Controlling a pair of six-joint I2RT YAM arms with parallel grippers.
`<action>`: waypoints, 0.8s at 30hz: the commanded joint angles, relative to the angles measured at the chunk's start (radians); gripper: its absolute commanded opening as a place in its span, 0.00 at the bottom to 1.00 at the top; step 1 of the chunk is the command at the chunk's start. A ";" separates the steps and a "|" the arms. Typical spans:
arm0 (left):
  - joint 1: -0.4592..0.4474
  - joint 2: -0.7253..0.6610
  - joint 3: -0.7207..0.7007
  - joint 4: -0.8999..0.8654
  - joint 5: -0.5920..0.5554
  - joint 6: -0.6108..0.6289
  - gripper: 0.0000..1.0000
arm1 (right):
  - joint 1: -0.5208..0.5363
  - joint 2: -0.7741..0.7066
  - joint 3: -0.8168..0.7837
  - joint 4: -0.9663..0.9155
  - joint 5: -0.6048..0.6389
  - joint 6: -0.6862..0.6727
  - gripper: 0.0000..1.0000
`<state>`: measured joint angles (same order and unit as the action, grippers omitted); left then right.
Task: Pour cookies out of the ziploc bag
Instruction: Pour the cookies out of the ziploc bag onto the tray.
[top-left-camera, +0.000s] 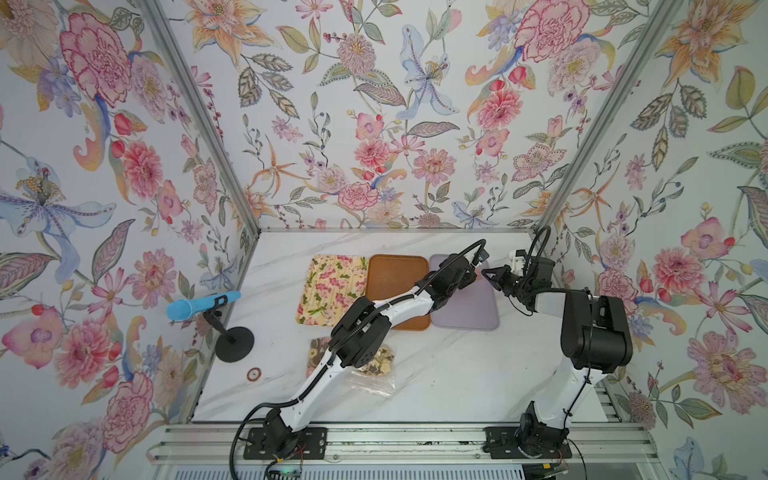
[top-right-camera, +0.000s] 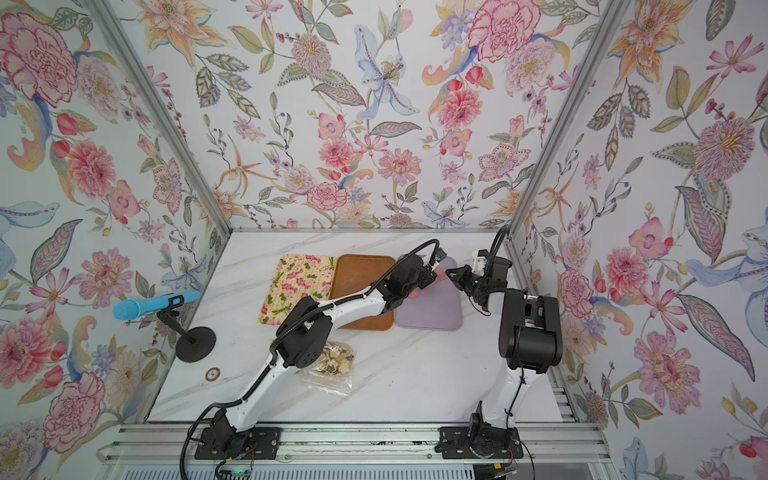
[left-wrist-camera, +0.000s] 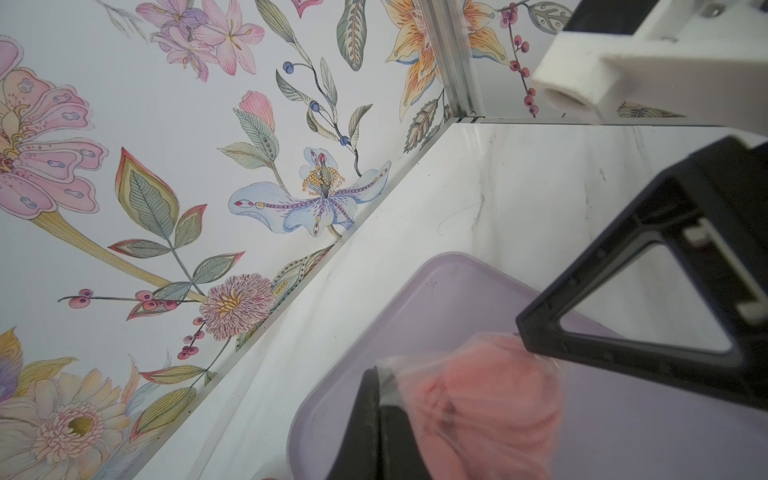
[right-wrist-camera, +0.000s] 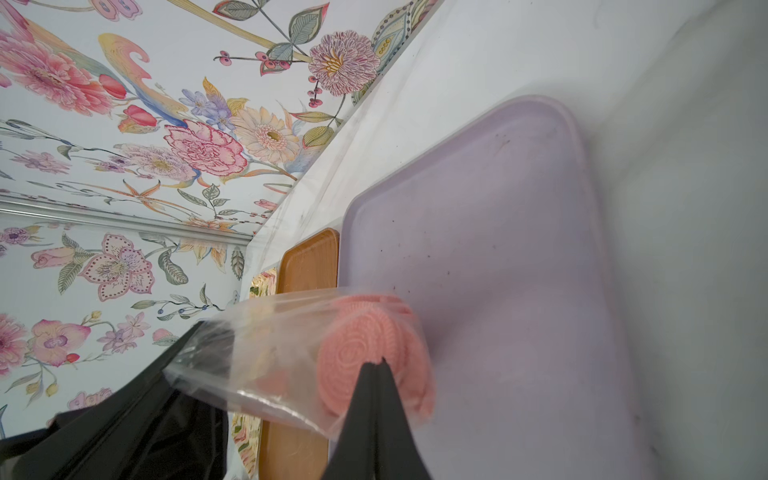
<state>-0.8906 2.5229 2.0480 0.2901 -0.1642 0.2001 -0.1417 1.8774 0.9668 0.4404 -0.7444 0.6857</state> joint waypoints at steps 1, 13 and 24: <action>-0.002 -0.053 -0.036 0.047 -0.003 -0.026 0.00 | -0.004 -0.065 0.009 0.024 -0.015 0.010 0.00; -0.002 -0.074 -0.068 0.083 -0.014 -0.044 0.00 | -0.010 -0.095 0.001 0.060 -0.044 0.036 0.00; -0.002 -0.106 -0.125 0.125 -0.012 -0.049 0.00 | -0.006 -0.170 0.021 0.020 -0.050 0.027 0.00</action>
<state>-0.8906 2.4855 1.9491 0.3660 -0.1680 0.1677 -0.1463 1.7638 0.9668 0.4469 -0.7757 0.7185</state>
